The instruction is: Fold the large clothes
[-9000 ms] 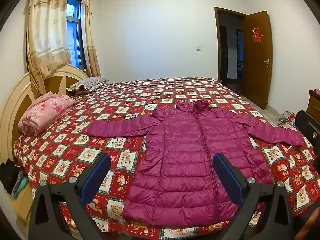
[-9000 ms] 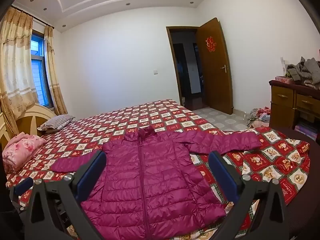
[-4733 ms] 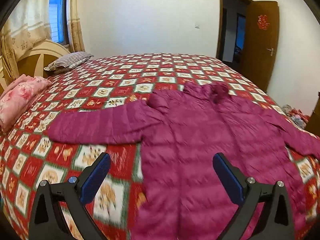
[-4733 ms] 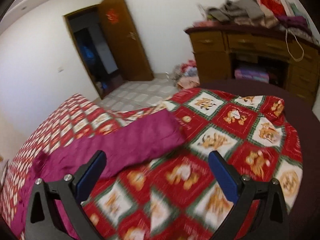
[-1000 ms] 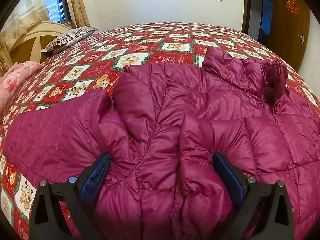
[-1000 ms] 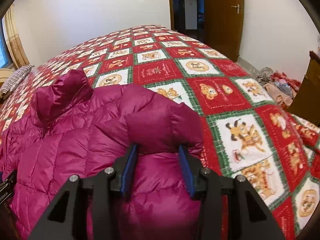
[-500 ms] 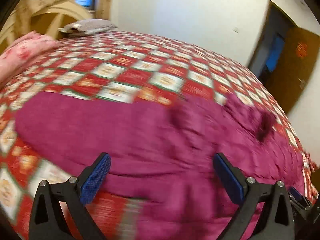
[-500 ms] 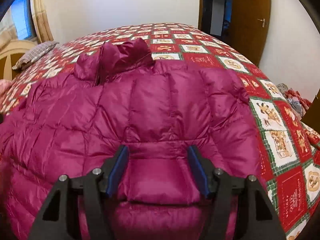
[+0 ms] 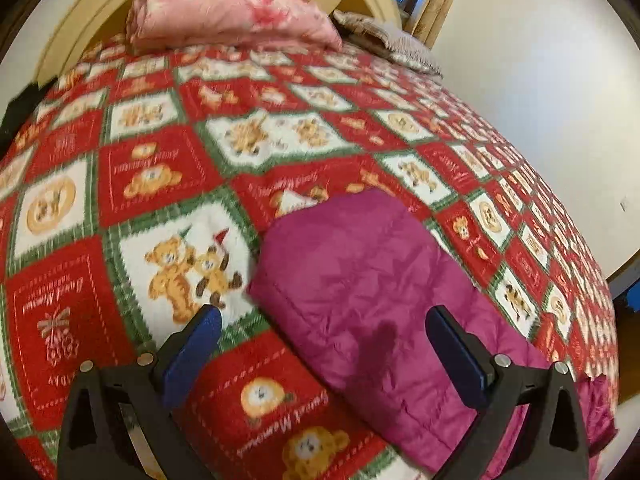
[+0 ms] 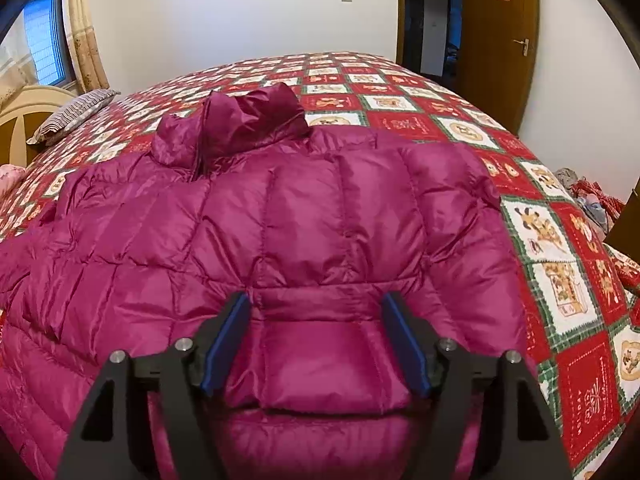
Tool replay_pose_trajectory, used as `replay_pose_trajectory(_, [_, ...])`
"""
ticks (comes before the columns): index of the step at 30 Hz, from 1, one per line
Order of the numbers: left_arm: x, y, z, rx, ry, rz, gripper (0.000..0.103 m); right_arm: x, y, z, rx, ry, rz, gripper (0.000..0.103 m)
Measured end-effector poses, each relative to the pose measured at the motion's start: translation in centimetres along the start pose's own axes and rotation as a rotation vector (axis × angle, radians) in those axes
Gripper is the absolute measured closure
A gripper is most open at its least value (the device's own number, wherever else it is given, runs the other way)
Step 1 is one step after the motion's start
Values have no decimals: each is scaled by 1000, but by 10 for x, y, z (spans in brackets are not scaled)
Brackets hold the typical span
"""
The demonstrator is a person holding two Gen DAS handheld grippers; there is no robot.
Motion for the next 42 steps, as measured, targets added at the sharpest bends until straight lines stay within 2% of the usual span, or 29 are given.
replay_pose_trajectory(2, [2,11,1,52,30,27,5,0,0,0,1,0,0,30])
replay_pose_trajectory(3, [3,13,1,65,36,38,14,0,0,0,1,0,0,30])
replay_pose_trajectory(4, [3,13,2,72,40,38,39,0,0,0,0,0,1,29])
replay_pose_trajectory(5, [5,14,4,78,36,39,56,0,0,0,0,0,1,29])
replay_pose_trajectory(6, [7,13,2,74,33,45,62,0,-1,0,-1,1,2,29])
replay_pose_trajectory(8, [10,13,1,63,23,78,89,0,0,0,0,0,0,29])
replay_pose_trajectory(9, [10,14,0,54,21,120,93,0,0,0,0,0,-1,29])
replay_pose_trajectory(10, [11,15,-1,49,12,150,96,0,0,0,2,1,-3,29])
replay_pose_trajectory(12, [9,17,-3,59,11,144,96,0,-1,-1,4,1,-6,29])
replay_pose_trajectory(16, [-21,37,-14,95,78,182,97,-1,0,0,10,4,-13,29])
replay_pose_trajectory(20, [-76,87,-25,221,199,266,97,0,1,-1,15,7,-21,29])
replay_pose_trajectory(23, [-133,148,-17,370,296,383,97,-1,2,-1,21,8,-29,29])
replay_pose_trajectory(28, [-205,237,32,603,397,560,97,-1,3,-1,32,11,-43,29])
replay_pose_trajectory(31, [-226,280,70,715,406,644,97,-2,5,-2,45,14,-59,29])
replay_pose_trajectory(37, [-220,342,151,885,334,717,97,-3,8,-3,73,21,-91,29])
replay_pose_trajectory(39, [-214,352,174,935,317,708,97,-4,9,-3,83,22,-101,29])
replay_pose_trajectory(42, [-195,359,208,990,239,710,97,-4,11,-4,93,22,-112,29])
Point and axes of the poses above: each gripper's, at about its wrist camera, not at the fingertips, and x roughly the way its jaws point, y to its right, z to its underside, the point moved 6 cm from there along x, roughly the way its jaws point, and after that the axes turned 9 degrees about x, right-handed, at the moved point
